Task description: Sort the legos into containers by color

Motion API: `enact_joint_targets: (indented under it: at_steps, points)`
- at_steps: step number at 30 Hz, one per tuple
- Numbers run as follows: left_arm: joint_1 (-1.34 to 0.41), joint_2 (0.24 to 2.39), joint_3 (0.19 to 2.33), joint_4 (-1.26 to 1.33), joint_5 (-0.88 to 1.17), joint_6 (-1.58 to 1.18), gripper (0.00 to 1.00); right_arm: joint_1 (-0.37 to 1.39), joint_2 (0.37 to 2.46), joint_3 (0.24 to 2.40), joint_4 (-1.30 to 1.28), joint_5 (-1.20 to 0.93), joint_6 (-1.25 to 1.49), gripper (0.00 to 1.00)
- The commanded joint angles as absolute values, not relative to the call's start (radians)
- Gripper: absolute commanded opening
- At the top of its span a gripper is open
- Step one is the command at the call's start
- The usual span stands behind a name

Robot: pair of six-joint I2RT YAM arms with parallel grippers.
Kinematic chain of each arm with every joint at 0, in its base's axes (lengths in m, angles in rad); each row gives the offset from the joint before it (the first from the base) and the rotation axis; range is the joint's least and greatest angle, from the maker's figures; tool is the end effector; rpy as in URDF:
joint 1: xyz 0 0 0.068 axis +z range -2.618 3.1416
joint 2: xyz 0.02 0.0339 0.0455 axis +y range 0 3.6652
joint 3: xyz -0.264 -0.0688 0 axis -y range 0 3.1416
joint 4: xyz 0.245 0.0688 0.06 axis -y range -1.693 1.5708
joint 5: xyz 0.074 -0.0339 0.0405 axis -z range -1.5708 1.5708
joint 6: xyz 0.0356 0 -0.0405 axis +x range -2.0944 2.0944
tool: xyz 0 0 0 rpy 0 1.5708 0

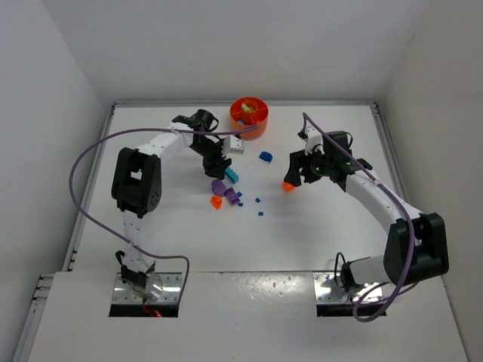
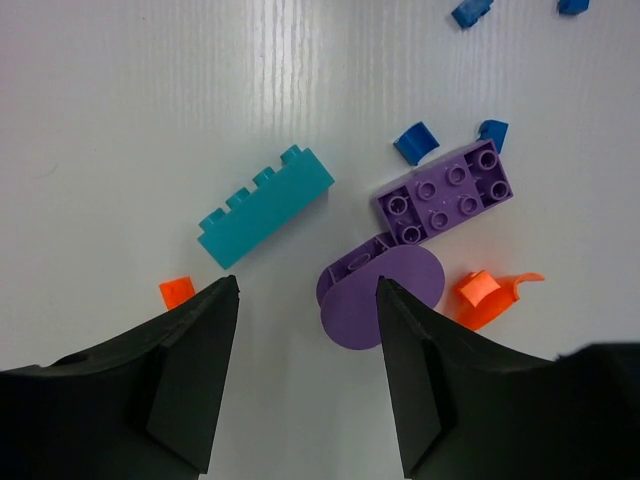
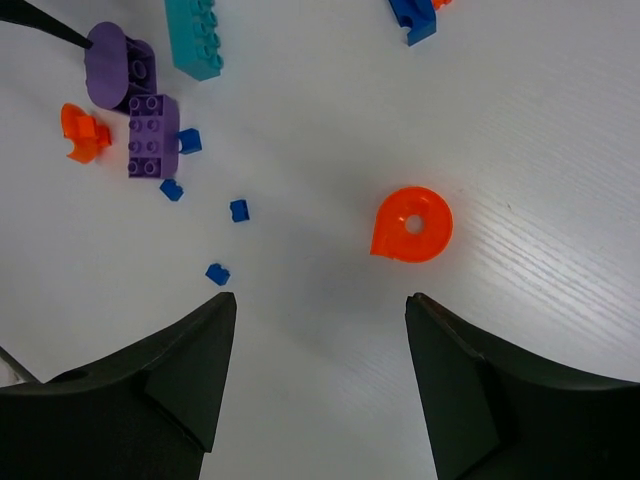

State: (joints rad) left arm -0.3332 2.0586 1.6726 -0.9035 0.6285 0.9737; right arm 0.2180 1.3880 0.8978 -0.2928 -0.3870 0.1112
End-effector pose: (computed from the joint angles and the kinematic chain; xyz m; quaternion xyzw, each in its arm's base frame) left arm 0.3918 -0.1577 0.2113 0.6069 0.7213 -0.2485 0.2229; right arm 0.2824 0.0763 0.2352 -0.1221 0.9010 0.2369 0.3424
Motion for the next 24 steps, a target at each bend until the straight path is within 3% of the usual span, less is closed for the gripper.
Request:
enact_joint_targets:
  at_steps: [1,24]
  points:
    - [-0.360,2.062,1.721,-0.867,0.675,1.106,0.63,0.213,1.353,0.893,-0.275,-0.407,0.091,0.70]
    - [-0.397,2.143,1.661,-0.712,0.581,1.207,0.61,0.213,1.416,0.922,-0.293,-0.407,0.091,0.70]
